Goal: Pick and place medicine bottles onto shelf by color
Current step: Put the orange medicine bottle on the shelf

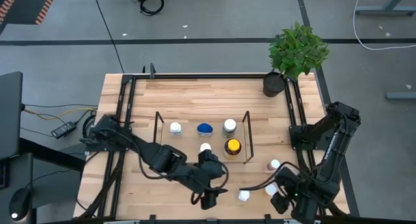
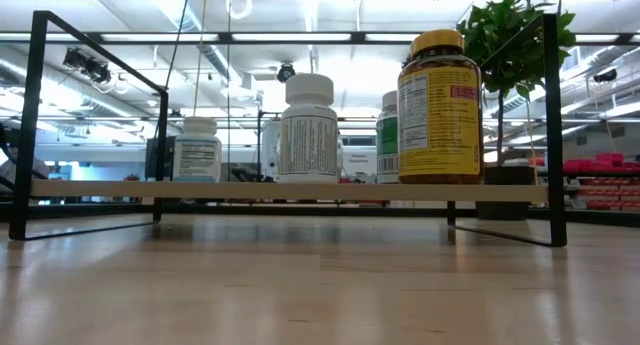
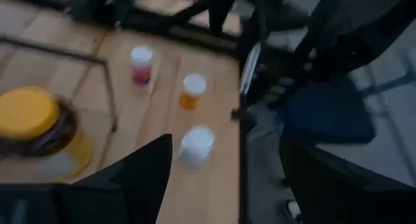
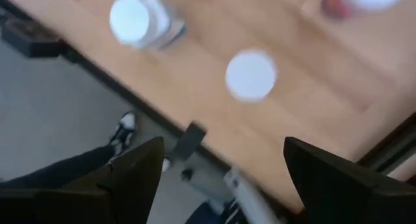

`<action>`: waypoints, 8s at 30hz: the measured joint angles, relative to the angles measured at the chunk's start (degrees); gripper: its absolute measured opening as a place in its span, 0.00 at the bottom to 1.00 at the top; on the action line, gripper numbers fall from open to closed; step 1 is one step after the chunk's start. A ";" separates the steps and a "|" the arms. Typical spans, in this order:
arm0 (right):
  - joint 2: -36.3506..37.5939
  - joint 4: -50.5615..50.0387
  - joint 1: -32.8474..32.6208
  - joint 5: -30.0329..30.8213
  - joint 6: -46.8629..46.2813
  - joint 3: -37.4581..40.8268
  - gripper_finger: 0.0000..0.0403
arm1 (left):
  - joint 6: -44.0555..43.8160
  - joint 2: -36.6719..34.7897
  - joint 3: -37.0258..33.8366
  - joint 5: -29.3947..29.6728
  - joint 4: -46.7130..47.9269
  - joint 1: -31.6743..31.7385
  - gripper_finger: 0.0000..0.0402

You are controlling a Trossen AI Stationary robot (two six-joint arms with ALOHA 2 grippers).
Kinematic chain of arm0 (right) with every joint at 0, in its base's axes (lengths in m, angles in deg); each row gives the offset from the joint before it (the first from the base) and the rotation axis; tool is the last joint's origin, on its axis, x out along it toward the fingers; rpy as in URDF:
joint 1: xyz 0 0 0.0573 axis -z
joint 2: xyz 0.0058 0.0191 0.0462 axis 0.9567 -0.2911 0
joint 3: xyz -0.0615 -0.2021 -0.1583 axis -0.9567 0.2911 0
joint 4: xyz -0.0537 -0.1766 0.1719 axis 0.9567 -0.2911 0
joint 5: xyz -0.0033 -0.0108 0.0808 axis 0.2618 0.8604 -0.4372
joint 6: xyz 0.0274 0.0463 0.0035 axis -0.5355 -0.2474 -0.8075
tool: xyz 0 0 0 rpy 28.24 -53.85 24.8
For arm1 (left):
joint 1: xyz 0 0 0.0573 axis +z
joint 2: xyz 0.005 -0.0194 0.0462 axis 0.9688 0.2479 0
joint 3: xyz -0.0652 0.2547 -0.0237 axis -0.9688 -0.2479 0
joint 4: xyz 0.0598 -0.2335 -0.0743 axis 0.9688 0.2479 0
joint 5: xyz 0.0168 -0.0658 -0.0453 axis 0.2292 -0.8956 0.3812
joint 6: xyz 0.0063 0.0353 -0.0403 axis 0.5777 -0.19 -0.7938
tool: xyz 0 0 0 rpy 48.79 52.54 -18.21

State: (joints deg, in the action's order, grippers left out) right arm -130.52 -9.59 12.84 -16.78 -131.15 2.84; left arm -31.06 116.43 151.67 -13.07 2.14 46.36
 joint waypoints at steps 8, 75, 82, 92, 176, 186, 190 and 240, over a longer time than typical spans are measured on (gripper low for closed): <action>0.03 4.11 -0.62 -2.86 -1.67 -0.04 0.80 | 0.06 5.08 0.07 -4.05 -11.36 -1.09 0.72; -14.97 2.56 6.11 -6.42 1.46 4.10 0.53 | 6.99 2.17 19.37 -1.06 0.84 -4.65 0.56; -14.97 -3.83 6.38 -6.67 3.60 -4.74 0.55 | 8.92 0.59 19.37 -0.88 8.88 -4.23 0.56; -14.97 -11.01 13.15 -2.19 19.76 -19.07 0.54 | 9.25 -4.94 19.37 2.74 21.49 -3.14 0.55; -15.51 27.28 47.99 3.50 96.76 -26.43 0.54 | -12.34 -35.96 -34.66 1.71 19.27 5.90 0.36; -15.49 30.59 46.41 4.50 95.66 -26.43 0.54 | -10.35 -34.79 -34.66 1.70 14.52 7.03 0.37; -15.43 32.68 46.41 5.14 94.88 -26.43 0.54 | -10.16 -34.76 -34.66 1.67 13.21 7.02 0.37; -15.43 30.94 44.84 8.21 95.97 -26.47 0.52 | -20.67 -38.46 -34.62 3.72 6.35 10.33 0.87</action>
State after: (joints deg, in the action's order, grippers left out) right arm -145.95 21.36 57.68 -8.58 -35.18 -23.63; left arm -51.73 77.97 117.05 -9.35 8.49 56.69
